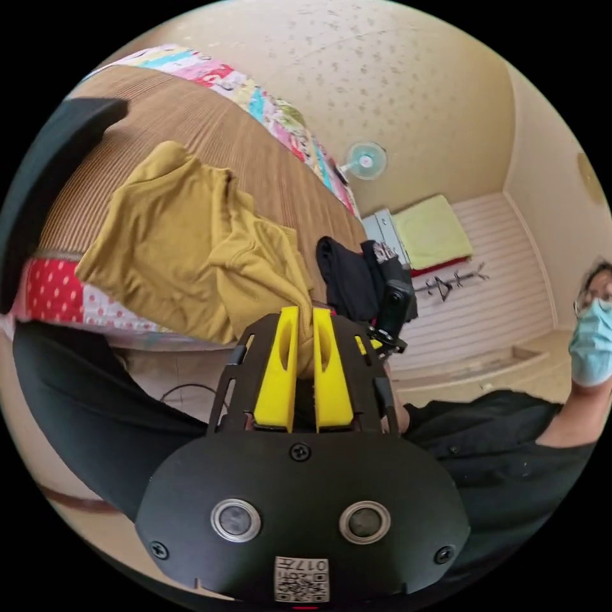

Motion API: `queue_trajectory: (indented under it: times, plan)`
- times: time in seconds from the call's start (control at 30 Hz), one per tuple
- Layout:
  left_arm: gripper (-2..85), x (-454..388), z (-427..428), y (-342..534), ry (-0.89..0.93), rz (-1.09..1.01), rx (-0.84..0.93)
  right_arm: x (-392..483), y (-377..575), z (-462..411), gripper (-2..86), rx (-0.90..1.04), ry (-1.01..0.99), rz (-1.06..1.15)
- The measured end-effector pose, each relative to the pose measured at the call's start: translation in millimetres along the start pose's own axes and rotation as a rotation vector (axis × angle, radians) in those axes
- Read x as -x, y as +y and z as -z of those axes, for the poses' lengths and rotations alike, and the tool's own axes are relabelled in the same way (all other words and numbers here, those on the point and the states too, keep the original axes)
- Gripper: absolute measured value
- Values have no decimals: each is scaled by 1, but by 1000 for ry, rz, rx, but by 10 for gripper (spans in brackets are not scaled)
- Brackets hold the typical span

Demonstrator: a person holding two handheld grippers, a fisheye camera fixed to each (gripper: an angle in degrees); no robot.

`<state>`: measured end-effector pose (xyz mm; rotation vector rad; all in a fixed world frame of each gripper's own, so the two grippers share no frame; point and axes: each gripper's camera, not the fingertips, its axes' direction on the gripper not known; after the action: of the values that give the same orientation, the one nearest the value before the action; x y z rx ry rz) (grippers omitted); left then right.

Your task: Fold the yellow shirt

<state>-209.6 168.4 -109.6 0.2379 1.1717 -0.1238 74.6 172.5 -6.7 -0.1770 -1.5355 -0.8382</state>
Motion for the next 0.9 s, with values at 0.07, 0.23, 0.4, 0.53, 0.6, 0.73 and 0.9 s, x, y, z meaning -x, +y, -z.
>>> queue_trajectory:
  times: [0.07,0.23,0.4,0.53,0.6,0.73,0.9]
  plan:
    - [40,-9,27,-5,128,-95,-77,-2,6,22,19,-112,-101,6]
    - [37,-92,128,-12,521,-782,-236,13,17,73,12,-261,-66,41]
    - [34,-129,203,-21,1024,-1129,-344,38,24,92,12,-343,15,80]
    - [33,-138,218,-37,1480,-1142,-390,64,17,91,27,-357,71,163]
    - [32,-145,213,-39,1552,-1104,-379,74,15,89,45,-372,77,204]
    - [28,-161,207,-25,1642,-1108,-332,76,7,48,113,-201,138,270]
    - [29,-171,209,-16,1710,-1101,-316,42,2,-28,155,-98,53,230]
